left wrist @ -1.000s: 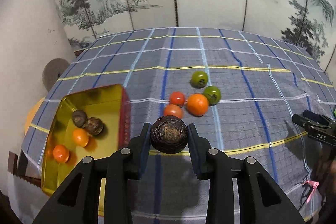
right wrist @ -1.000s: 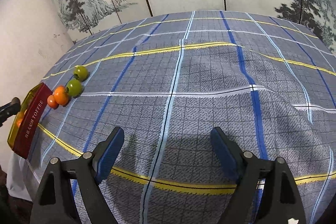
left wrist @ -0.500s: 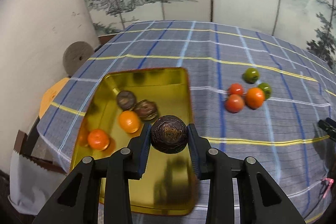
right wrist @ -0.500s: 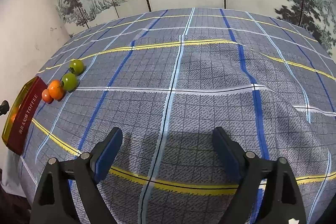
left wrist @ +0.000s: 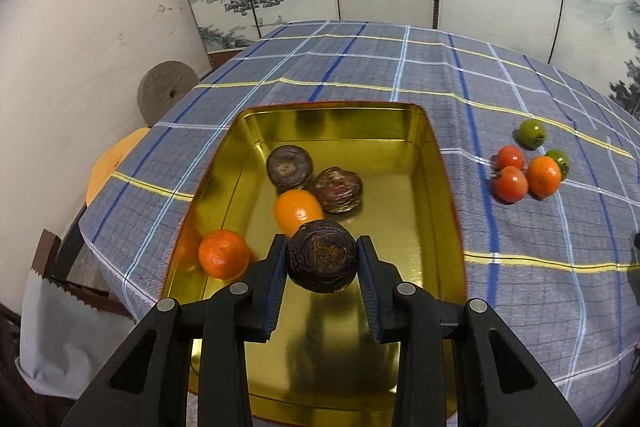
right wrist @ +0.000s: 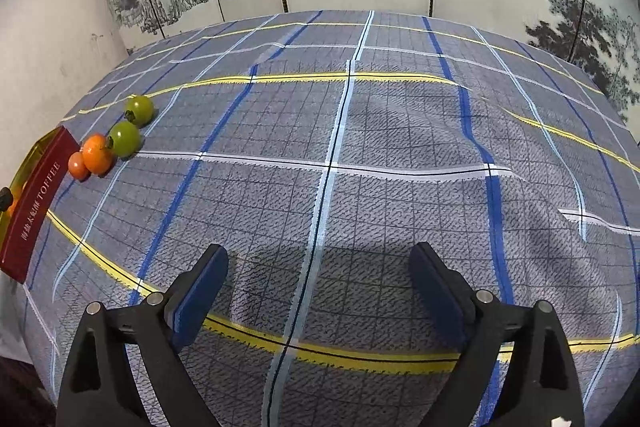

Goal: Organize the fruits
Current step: 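Carry the dark brown fruit with the left gripper into the tin and release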

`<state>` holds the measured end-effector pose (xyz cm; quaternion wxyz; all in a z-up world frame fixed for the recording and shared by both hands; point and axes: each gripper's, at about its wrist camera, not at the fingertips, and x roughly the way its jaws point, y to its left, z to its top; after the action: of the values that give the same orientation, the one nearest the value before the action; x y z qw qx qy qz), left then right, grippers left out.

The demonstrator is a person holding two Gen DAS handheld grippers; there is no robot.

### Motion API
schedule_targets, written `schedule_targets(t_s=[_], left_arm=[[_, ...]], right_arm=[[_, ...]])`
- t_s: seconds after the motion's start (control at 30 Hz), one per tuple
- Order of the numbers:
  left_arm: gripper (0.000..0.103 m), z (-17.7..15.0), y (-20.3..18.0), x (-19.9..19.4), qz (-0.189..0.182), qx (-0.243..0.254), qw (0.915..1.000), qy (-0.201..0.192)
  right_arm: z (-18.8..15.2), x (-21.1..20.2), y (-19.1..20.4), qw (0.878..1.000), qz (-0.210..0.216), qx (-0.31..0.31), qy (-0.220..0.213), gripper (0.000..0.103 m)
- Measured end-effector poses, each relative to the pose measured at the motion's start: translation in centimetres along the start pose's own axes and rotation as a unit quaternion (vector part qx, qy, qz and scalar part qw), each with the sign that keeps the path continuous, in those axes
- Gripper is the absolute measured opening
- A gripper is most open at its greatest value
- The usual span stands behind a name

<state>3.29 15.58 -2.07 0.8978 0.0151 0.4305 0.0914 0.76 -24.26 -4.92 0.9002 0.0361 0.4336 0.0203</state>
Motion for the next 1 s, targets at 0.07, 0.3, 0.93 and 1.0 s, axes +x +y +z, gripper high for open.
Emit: schedule_targets(t_s=[0.07, 0.3, 0.93, 1.0], left_arm=[[0.035, 0.0, 0.2, 0.3, 0.001, -0.001, 1.0000, 0.002], [0.035, 0.0, 1.0, 1.1, 0.003, -0.002, 1.0000, 0.007], [0.035, -0.1, 2.4, 2.8, 0.006, -0.012, 0.9997, 0.023], [0.035, -0.1, 2.5, 2.9, 0.006, -0.012, 0.9996, 0.024]], right_arm=[[0.0, 0.1, 0.2, 1.000, -0.005, -0.004, 0.002, 0.091], [-0.1, 0.2, 0.4, 1.000, -0.017, -0.012, 0.008, 0.094], [-0.1, 0.2, 0.6, 0.999, -0.028, -0.020, 0.013, 0.097], [-0.1, 0.2, 0.7, 0.999, -0.028, -0.020, 0.013, 0.097]])
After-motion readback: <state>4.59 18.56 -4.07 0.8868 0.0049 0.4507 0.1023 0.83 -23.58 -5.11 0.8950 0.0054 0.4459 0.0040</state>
